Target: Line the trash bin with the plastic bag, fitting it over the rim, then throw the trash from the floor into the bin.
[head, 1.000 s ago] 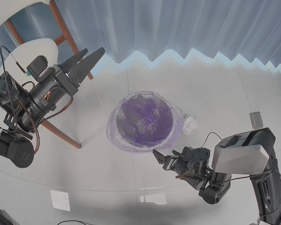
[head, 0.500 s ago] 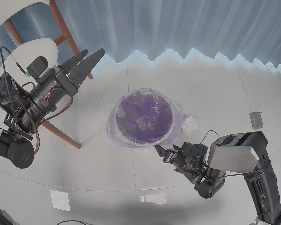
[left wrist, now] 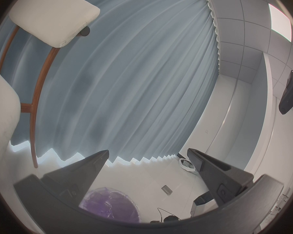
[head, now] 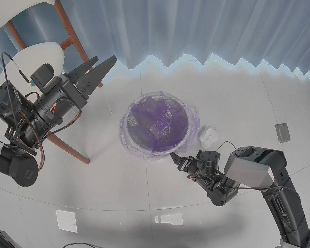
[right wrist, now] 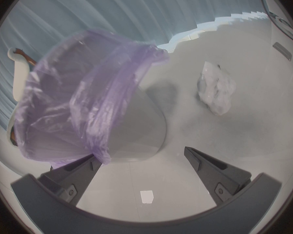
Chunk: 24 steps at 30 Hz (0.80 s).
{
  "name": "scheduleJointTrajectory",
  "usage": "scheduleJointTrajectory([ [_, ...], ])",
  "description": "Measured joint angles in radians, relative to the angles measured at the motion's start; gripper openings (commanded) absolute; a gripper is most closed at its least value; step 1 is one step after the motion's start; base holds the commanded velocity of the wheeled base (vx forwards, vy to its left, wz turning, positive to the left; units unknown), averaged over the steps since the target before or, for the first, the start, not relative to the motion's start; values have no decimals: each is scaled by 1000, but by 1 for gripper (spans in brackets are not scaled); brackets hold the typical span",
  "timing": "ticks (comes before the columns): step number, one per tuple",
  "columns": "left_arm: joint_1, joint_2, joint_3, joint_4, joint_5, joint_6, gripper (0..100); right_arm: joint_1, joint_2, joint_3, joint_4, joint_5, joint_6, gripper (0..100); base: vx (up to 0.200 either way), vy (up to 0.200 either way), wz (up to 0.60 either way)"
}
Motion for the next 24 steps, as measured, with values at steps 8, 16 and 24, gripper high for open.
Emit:
scheduleJointTrajectory([
  [8,-1,2,7,0,-1,0,100,-22,29,-137,213,3,49,100,0,0,0],
  [16,-12,3,17,0,-1,0,100,-40,32,-251,457,-7,104,100,0,0,0],
  [24,-24,3,28,0,-1,0,100,-61,28,-378,656,-22,230,100,0,0,0],
])
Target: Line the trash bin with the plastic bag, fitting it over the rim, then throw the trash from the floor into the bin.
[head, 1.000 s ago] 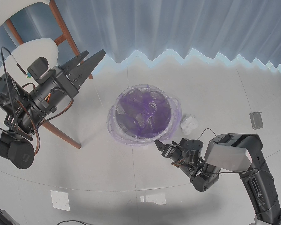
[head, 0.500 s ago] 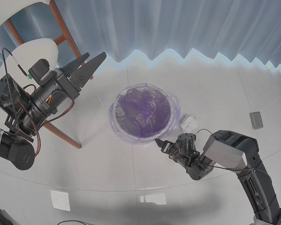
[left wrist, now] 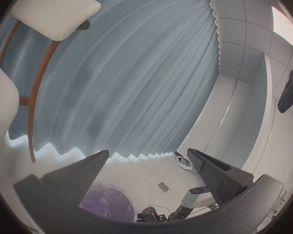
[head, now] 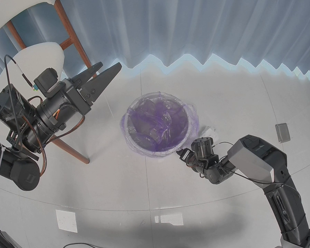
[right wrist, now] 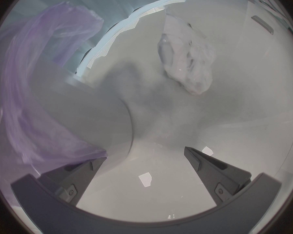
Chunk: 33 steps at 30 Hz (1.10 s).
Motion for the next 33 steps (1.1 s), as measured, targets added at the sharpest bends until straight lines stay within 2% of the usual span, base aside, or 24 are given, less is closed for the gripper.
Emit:
scheduleJointTrajectory([
  [5,-3,1,3,0,0,0,100,6,-54,52,6,9,30,100,0,0,0],
  [13,-3,1,6,0,0,0,100,36,-239,393,-21,44,63,100,0,0,0],
  [21,-5,2,8,0,1,1,100,12,-394,664,-213,60,49,100,0,0,0],
  [26,-7,4,10,0,1,1,100,-31,-427,659,-306,63,-9,100,0,0,0],
  [33,-7,4,12,0,1,1,100,-85,-389,499,-368,60,-77,100,0,0,0],
])
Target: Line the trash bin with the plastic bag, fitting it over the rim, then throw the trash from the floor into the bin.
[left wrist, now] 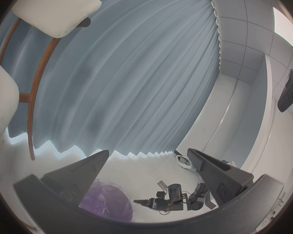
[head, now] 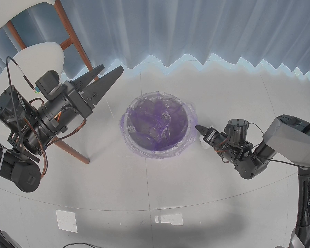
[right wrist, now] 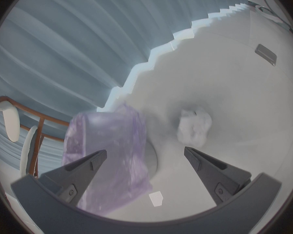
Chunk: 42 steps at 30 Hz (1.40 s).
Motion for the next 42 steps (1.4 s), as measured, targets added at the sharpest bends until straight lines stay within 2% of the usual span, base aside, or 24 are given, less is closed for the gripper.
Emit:
scheduleJointTrajectory([
  [7,2,4,0,0,0,0,100,-32,116,-201,-3,0,-23,100,0,0,0],
  [12,3,8,-1,0,0,0,100,-39,191,-314,50,4,-27,100,0,0,0],
  [29,1,19,0,0,0,1,100,-42,333,-624,528,3,-13,100,0,0,0],
  [32,1,19,2,0,0,1,100,-43,357,-678,598,3,21,100,0,0,0],
  [36,0,19,8,0,0,1,100,-47,383,-746,689,1,107,100,0,0,0],
  [42,-6,19,37,6,3,-1,100,-54,361,-748,698,-11,199,100,0,0,0],
])
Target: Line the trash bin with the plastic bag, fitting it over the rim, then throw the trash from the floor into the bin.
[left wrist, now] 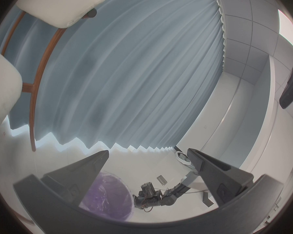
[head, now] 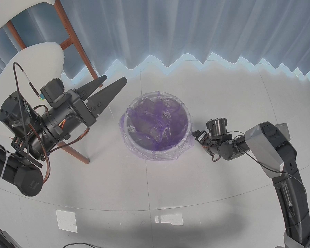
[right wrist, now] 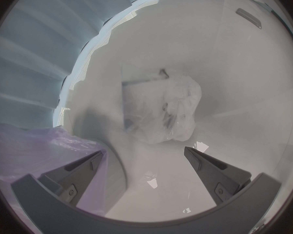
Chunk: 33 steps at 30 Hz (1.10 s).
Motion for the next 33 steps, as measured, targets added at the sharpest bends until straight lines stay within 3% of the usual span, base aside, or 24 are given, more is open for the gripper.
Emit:
scheduleJointTrajectory([
  [6,-7,0,14,66,24,-3,100,-2,-173,216,-83,51,78,100,0,0,0],
  [12,-10,1,20,159,60,-4,100,-14,-349,489,-248,94,99,100,0,0,0],
  [19,-3,24,22,267,91,-4,100,-68,-465,848,-653,217,89,100,0,0,0],
  [27,43,118,28,369,119,-4,100,-158,-464,1183,-1138,368,123,100,0,0,0],
  [33,94,257,27,418,135,22,100,-263,-419,1278,-1231,433,145,100,0,0,0],
])
